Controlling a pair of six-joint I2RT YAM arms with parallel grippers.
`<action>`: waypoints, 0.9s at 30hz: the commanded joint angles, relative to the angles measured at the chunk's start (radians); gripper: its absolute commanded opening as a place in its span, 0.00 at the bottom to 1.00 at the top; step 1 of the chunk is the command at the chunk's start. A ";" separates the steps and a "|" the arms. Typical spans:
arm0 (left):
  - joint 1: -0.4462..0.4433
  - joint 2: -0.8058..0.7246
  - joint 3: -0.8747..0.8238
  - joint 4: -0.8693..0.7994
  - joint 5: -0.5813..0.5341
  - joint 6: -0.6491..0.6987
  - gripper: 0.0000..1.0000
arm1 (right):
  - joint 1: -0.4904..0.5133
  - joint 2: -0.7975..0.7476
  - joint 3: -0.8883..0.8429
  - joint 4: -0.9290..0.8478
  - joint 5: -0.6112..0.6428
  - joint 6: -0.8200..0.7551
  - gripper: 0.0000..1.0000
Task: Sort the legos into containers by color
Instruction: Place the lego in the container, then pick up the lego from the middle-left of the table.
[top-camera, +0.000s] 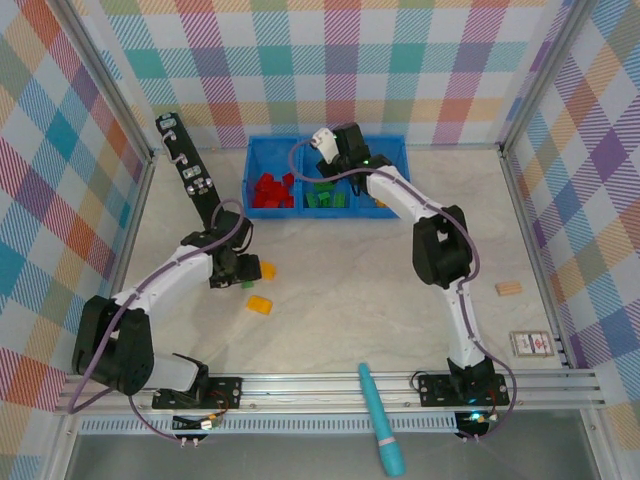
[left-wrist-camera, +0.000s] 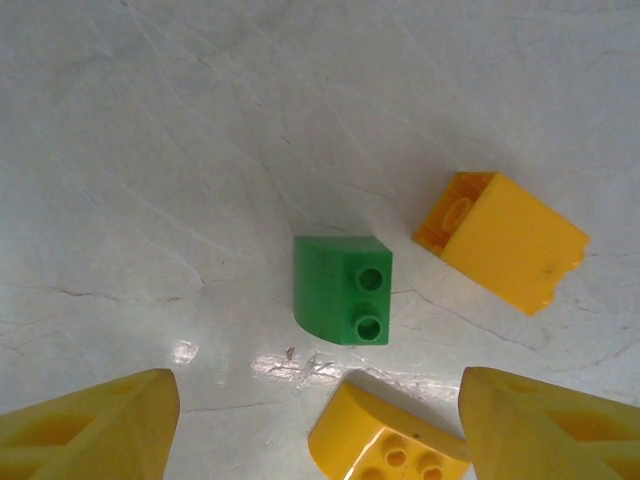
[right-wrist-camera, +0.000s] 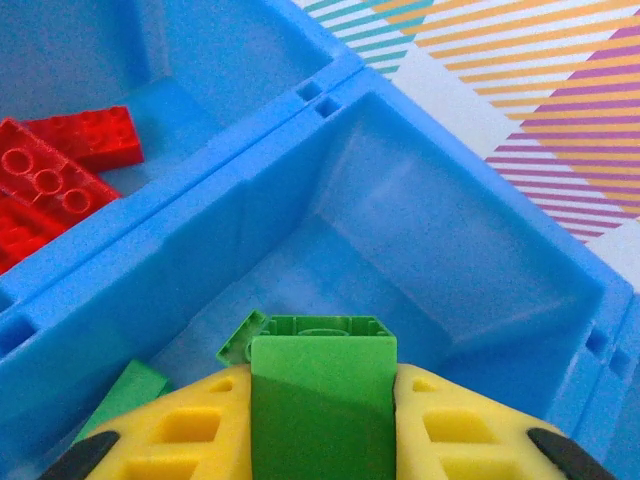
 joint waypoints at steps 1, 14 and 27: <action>0.008 0.026 -0.027 0.029 0.017 -0.034 0.73 | -0.013 0.046 0.077 0.010 -0.031 -0.032 0.26; -0.002 0.131 -0.050 0.104 0.017 -0.042 0.69 | -0.019 0.074 0.124 -0.005 -0.061 -0.036 0.46; 0.000 0.231 -0.029 0.151 -0.009 -0.024 0.52 | -0.016 -0.087 0.005 0.009 -0.100 -0.050 0.46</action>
